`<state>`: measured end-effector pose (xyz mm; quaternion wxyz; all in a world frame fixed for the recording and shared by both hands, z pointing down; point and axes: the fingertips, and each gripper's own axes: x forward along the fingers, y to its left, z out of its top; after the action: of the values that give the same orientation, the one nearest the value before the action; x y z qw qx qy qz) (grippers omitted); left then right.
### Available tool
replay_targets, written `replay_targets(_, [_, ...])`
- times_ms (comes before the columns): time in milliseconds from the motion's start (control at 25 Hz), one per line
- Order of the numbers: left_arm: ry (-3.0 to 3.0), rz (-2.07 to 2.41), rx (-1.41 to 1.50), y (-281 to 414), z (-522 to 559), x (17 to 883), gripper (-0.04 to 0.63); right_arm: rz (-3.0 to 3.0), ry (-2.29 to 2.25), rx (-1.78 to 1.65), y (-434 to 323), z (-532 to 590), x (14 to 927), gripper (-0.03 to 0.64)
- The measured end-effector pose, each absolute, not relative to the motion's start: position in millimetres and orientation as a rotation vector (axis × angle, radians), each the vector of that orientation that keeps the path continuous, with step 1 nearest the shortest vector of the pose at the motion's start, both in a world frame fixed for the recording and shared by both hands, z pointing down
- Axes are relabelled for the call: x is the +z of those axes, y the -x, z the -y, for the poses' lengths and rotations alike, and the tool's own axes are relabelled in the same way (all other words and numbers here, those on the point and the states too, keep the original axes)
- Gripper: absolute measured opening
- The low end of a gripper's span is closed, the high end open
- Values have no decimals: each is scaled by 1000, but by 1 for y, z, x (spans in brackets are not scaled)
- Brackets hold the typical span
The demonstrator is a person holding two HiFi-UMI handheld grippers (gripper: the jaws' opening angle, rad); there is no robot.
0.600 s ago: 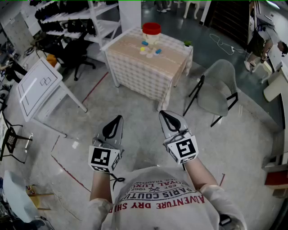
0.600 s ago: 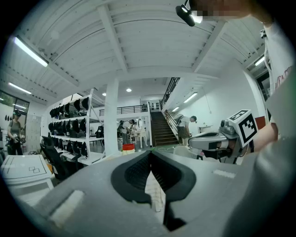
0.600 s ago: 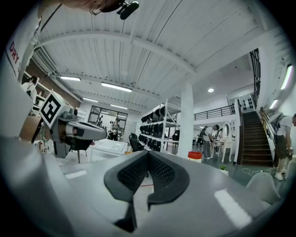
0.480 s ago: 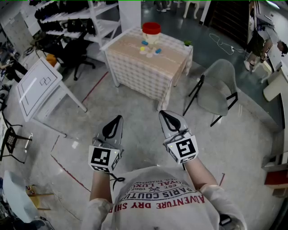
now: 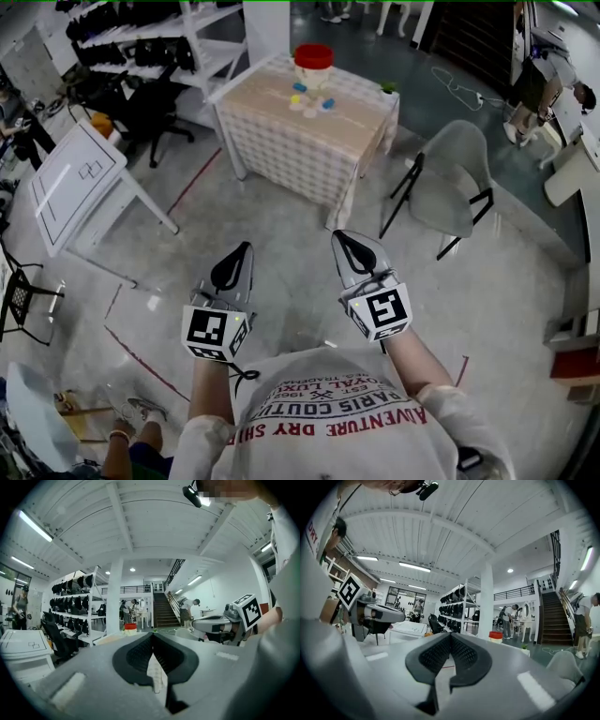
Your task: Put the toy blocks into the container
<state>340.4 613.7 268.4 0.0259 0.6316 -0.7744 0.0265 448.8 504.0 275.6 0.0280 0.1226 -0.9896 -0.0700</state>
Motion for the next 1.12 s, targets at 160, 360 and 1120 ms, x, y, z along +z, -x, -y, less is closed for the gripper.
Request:
replay_targets(160, [-1970, 2393, -2, -326, -623, 271, 81, 3046, -400, -208, -436, -516, 282, 2])
replay_targets(360, [-1999, 2375, 25, -304, -631, 278, 301, 3023, -441, -219, -417, -526, 290, 2])
replay_targets(1120, [-1796, 2466, 63, -139, -500, 298, 301, 3013, -318, -239, -245, -357, 312, 2])
